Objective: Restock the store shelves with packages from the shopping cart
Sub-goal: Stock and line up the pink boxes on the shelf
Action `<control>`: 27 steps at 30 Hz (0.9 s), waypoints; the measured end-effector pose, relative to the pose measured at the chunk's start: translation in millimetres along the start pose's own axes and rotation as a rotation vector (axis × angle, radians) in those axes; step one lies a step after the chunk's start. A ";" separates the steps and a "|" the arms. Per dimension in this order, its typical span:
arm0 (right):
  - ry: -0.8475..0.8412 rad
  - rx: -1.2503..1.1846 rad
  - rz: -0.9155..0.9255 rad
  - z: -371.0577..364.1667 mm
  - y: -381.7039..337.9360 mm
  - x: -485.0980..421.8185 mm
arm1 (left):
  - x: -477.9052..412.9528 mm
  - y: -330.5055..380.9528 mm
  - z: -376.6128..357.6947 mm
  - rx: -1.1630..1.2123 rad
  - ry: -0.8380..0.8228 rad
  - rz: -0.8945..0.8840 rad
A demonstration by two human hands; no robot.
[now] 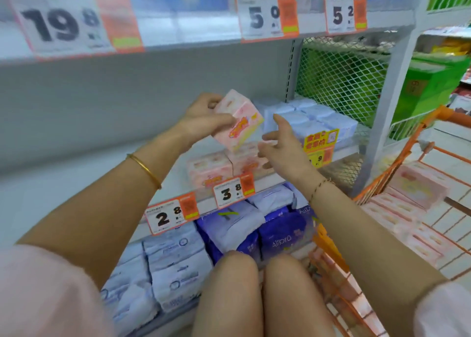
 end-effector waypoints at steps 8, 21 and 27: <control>-0.043 0.570 0.113 -25.0 14.3 -2.4 | -25.4 -56.0 48.5 -0.193 0.125 0.075; -0.330 0.947 0.264 -62.1 16.8 8.4 | -36.3 -95.6 18.0 -0.320 -0.222 0.226; -0.339 0.942 0.251 -62.6 15.3 8.2 | -35.2 -104.6 14.1 -0.392 -0.303 0.249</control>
Point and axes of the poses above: each hand's wrist, its own x-axis away from the middle knuckle, its own z-axis out of the back of the hand, y = z × x, the point moved 5 cm from there along -x, towards the middle knuckle, and after that the axes turned 9 degrees about -x, right-handed, at the moved point
